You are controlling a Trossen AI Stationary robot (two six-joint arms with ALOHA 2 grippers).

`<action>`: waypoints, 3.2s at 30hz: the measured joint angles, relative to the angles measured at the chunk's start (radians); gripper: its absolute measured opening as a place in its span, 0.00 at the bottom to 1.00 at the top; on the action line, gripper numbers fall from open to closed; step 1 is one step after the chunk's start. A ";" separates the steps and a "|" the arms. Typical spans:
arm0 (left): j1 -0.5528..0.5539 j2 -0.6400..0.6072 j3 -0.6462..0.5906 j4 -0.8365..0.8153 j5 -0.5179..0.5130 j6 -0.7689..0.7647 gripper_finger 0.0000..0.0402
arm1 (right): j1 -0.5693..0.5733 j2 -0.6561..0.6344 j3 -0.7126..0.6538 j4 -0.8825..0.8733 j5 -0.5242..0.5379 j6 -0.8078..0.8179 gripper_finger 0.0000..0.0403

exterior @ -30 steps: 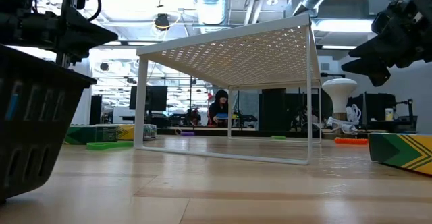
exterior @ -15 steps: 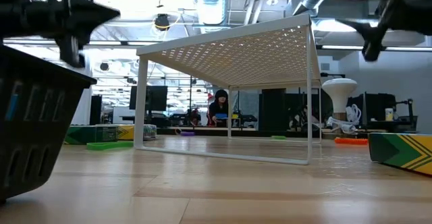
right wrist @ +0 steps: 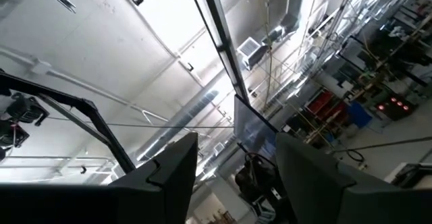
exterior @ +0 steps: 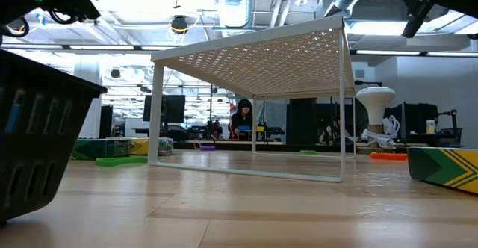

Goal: Pick & Place Office Desk Supplies
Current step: Put the yellow crayon box into the blue bin

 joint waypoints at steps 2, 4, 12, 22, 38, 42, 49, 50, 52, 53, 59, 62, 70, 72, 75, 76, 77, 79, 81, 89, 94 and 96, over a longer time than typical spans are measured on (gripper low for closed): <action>0.000 0.000 0.000 -0.001 0.000 0.000 0.00 | 0.000 0.000 0.000 0.000 0.017 0.014 0.49; 0.000 0.000 0.000 -0.003 0.000 0.001 0.00 | 0.000 0.000 0.000 -0.002 0.026 0.015 0.49; 0.000 0.001 0.000 -0.002 0.000 0.002 0.00 | 0.001 0.000 0.000 -0.012 0.064 0.036 0.49; 0.000 0.001 0.000 -0.002 -0.002 0.003 0.00 | 0.001 0.000 0.000 -0.052 0.069 0.053 0.49; 0.000 0.105 0.000 -0.082 -0.086 0.576 0.00 | 0.029 0.000 0.000 -0.136 0.060 0.165 0.49; 0.000 0.153 0.000 -0.084 -0.028 0.582 0.00 | 0.057 0.000 0.000 -0.135 0.059 0.167 0.49; 0.000 0.288 0.097 -0.094 -0.059 0.868 0.08 | 0.079 0.000 0.000 -0.130 0.067 0.141 0.49; 0.000 0.315 0.137 -0.115 -0.073 0.932 0.10 | 0.077 0.000 0.000 -0.128 0.069 0.140 0.49; 0.000 0.364 0.232 -0.202 -0.103 1.080 0.15 | 0.072 0.000 0.000 -0.124 0.070 0.134 0.49; 0.001 0.387 0.287 -0.279 -0.113 1.156 0.18 | 0.070 0.000 0.000 -0.123 0.070 0.127 0.49; 0.068 0.538 0.759 -1.241 -0.128 1.414 0.36 | 0.071 0.000 0.000 -0.109 0.071 0.115 0.49; 0.150 0.638 0.996 -1.684 -0.154 1.371 0.44 | 0.078 0.000 0.000 -0.093 0.071 0.114 0.49; 0.458 0.871 1.219 -2.304 0.057 1.078 0.55 | 0.079 0.000 0.000 -0.052 0.071 0.073 0.49; 0.488 0.888 1.177 -2.307 0.086 1.059 0.55 | 0.080 0.000 0.000 -0.049 0.066 0.073 0.49; 0.509 0.889 1.102 -2.257 0.109 1.009 0.57 | 0.086 0.000 0.000 -0.050 0.051 0.076 0.49; 0.512 0.881 1.075 -2.239 0.129 0.991 0.57 | 0.092 0.000 0.000 -0.050 0.047 0.077 0.49; 0.512 0.871 1.049 -2.224 0.155 0.974 0.58 | 0.100 0.000 0.000 -0.050 0.045 0.077 0.49; 0.504 0.846 0.994 -2.151 0.236 0.945 0.60 | 0.119 0.000 0.000 -0.050 0.041 0.077 0.49; 0.485 0.839 0.952 -2.082 0.308 0.970 0.60 | 0.137 0.000 0.000 -0.051 0.041 0.077 0.49; 0.394 1.022 1.113 -2.083 0.344 1.437 0.58 | 0.172 0.000 0.000 -0.049 0.058 0.077 0.49; 0.424 1.271 1.277 -2.265 0.260 1.699 0.60 | 0.172 0.000 0.000 -0.049 0.061 0.077 0.49; 0.437 1.334 1.313 -2.298 0.238 1.777 0.61 | 0.172 0.000 0.000 -0.048 0.061 0.077 0.49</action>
